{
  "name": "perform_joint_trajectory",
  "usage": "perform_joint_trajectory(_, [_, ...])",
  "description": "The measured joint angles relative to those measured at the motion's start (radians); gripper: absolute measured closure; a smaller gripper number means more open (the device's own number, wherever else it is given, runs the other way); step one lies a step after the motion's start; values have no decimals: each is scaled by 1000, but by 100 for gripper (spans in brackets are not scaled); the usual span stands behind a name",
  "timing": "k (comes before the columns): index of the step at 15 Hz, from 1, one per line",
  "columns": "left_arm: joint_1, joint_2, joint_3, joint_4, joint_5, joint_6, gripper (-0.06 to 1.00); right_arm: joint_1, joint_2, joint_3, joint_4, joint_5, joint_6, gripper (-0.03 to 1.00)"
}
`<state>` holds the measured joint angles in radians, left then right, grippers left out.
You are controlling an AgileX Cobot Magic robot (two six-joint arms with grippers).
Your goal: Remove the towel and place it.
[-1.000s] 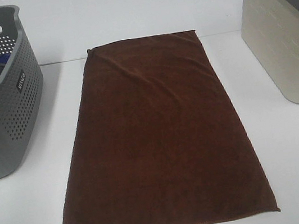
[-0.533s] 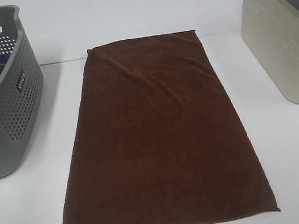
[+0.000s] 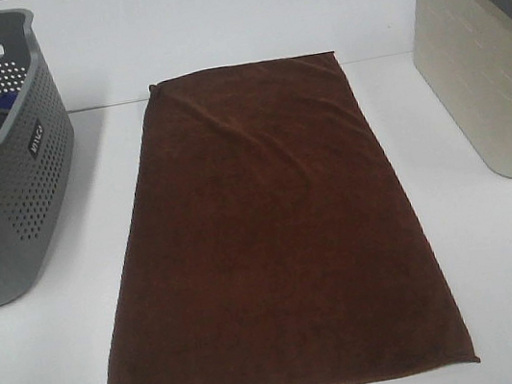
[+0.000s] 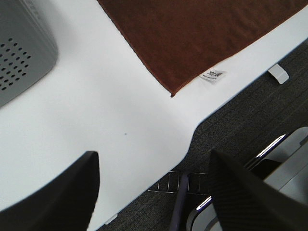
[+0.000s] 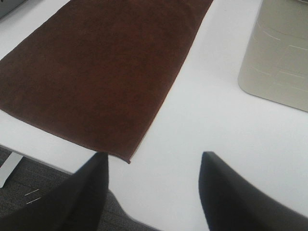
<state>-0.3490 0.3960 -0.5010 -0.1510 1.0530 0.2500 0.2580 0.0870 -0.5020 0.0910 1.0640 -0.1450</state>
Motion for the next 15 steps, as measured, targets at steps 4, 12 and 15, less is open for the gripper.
perform_joint_trajectory(4, [181,-22,0,0,0,0,32,0,0,0,0,0,0,42])
perform_joint_trajectory(12, [300,-387,0,0,1,0,32,-226,0,0,1,0,0,42])
perform_joint_trajectory(15, [300,-400,0,0,1,0,32,-231,-2,0,1,0,0,42])
